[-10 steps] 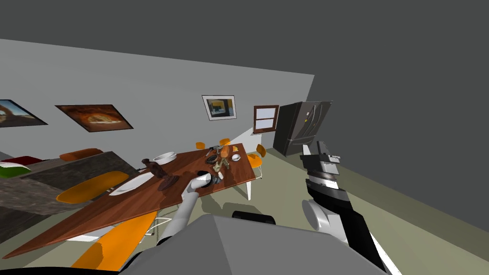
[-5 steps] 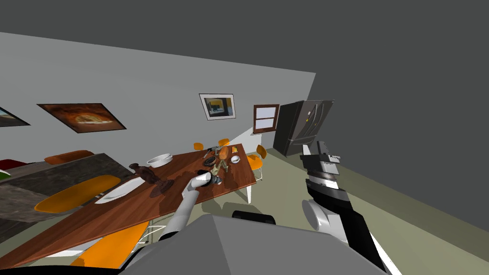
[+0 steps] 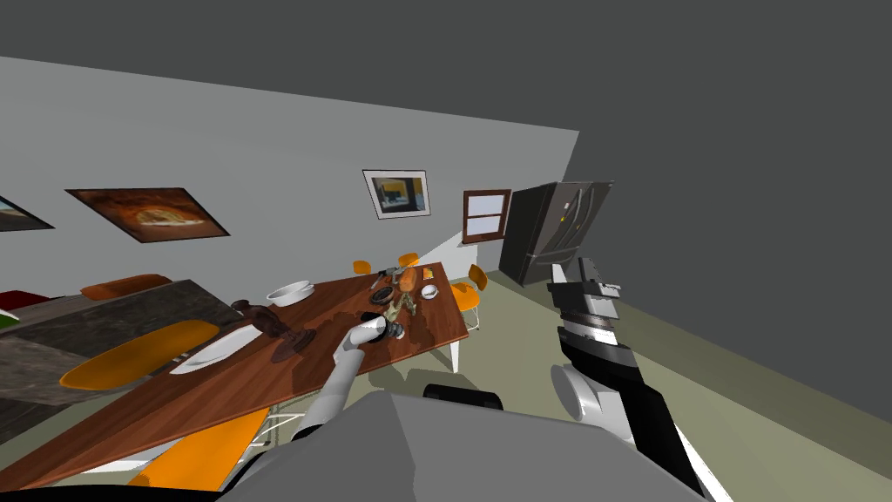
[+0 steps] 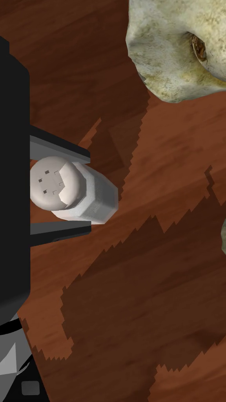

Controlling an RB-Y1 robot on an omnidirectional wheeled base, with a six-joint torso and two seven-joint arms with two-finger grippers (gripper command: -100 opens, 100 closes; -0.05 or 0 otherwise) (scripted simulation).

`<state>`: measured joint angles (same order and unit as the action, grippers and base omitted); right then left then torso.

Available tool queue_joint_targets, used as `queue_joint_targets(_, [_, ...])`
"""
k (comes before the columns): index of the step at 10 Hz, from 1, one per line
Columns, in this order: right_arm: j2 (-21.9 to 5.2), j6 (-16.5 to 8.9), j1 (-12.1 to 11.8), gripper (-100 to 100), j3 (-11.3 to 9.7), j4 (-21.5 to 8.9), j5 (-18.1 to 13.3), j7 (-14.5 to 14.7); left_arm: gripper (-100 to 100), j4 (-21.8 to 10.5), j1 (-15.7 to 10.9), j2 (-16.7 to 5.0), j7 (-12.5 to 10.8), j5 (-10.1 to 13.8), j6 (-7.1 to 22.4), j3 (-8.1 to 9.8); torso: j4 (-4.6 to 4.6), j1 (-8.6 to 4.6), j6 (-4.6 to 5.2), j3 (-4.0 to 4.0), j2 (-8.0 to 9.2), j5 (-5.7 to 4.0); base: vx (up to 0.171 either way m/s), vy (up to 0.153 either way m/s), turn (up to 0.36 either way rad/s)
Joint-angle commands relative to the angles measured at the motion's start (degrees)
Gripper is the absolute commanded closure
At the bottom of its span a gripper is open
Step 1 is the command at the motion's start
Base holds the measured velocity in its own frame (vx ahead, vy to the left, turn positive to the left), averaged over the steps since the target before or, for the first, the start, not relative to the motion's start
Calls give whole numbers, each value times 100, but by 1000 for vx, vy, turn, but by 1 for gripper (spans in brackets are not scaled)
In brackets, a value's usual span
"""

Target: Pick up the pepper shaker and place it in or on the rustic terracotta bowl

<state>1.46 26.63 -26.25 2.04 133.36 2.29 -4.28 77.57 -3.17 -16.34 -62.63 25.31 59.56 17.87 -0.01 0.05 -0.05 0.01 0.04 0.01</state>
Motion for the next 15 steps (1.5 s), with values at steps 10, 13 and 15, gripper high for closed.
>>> queue_joint_targets(10, [0,0,1,0,0,0,0,0,100,155,138,-127,-94,126,312,29,-1,-10,-2,11,27,4,-37,-12,-17])
queue_joint_targets(13, [1,-1,3,0,-1,-1,0,0,100,33,310,-277,-38,344,402,107,-33,8,-17,22,82,42,-178,-27,-123])
queue_joint_targets(15, [0,-1,3,0,-1,-1,0,0,100,-88,430,-447,9,544,463,184,-72,38,-37,9,94,76,-193,13,-215])
